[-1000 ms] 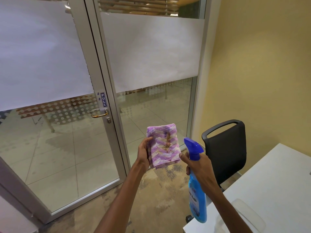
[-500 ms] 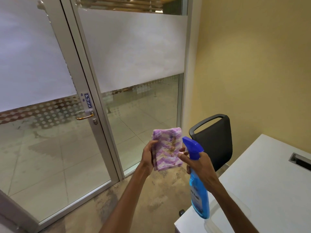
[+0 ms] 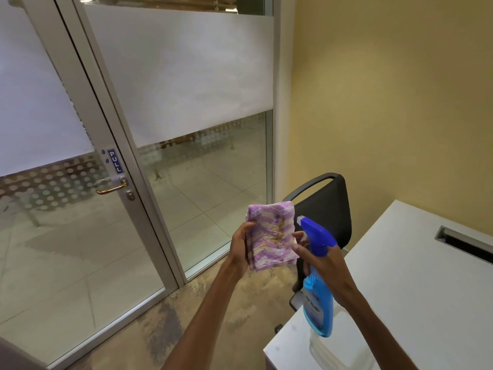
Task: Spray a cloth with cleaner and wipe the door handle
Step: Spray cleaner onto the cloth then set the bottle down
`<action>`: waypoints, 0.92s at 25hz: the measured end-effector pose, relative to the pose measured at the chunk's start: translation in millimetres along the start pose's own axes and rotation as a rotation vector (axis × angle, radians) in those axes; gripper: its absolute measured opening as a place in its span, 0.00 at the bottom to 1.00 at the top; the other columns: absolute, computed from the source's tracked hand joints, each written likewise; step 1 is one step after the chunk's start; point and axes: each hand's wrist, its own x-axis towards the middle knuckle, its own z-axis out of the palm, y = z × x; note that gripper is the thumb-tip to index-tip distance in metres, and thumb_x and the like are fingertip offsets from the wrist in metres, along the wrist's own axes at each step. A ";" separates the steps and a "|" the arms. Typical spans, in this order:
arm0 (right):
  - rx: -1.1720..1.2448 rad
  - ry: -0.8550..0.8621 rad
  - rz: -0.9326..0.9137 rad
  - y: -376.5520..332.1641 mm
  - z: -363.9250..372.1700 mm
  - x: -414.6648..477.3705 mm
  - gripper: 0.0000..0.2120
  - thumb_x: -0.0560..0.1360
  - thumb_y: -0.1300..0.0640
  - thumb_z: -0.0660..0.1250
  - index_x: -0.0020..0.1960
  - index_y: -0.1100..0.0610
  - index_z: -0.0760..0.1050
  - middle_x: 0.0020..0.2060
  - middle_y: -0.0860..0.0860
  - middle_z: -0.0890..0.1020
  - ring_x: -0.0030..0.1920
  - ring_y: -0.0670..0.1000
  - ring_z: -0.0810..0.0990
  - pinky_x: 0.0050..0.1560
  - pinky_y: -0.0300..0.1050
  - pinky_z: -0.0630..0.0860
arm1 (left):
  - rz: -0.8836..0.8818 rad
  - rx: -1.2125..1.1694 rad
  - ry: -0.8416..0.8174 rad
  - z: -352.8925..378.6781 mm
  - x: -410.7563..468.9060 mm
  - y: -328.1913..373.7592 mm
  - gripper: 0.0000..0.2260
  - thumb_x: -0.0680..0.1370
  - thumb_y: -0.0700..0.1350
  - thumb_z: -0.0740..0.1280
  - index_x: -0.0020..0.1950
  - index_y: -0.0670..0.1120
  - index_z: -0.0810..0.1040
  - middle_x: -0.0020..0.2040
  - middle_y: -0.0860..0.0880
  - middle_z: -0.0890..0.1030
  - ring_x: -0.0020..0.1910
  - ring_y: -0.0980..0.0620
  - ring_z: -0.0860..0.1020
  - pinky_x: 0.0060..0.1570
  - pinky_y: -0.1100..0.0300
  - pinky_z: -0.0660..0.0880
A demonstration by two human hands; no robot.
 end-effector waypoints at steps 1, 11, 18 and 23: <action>0.003 -0.012 -0.028 9.5 -10.1 -1.8 0.05 0.76 0.55 0.70 0.43 0.53 0.77 0.27 0.46 0.81 0.29 0.48 0.81 0.39 0.48 0.80 | -0.002 -0.004 0.003 3.6 1.7 -2.0 0.12 0.83 0.48 0.58 0.59 0.43 0.76 0.51 0.44 0.81 0.50 0.44 0.80 0.51 0.50 0.81; 0.593 -0.655 0.098 104.3 -89.9 -13.1 0.15 0.73 0.43 0.71 0.57 0.46 0.81 0.48 0.42 0.86 0.44 0.44 0.86 0.49 0.36 0.81 | -0.138 -0.116 -0.021 40.2 6.3 -53.9 0.09 0.82 0.48 0.61 0.55 0.45 0.77 0.45 0.47 0.83 0.44 0.46 0.84 0.42 0.53 0.84; 0.592 -0.524 0.364 143.0 -107.8 -32.5 0.18 0.67 0.38 0.74 0.54 0.43 0.84 0.46 0.39 0.86 0.47 0.43 0.85 0.51 0.33 0.79 | -0.185 -0.088 0.029 56.7 9.7 -91.0 0.09 0.82 0.48 0.61 0.57 0.45 0.76 0.50 0.45 0.81 0.49 0.43 0.82 0.47 0.49 0.82; 0.544 -0.497 0.228 173.7 -122.7 -26.3 0.19 0.69 0.35 0.69 0.59 0.35 0.79 0.50 0.33 0.84 0.51 0.38 0.83 0.54 0.32 0.77 | -0.201 -0.095 0.072 58.7 15.0 -102.8 0.08 0.82 0.48 0.62 0.54 0.46 0.78 0.42 0.48 0.85 0.41 0.46 0.86 0.35 0.54 0.84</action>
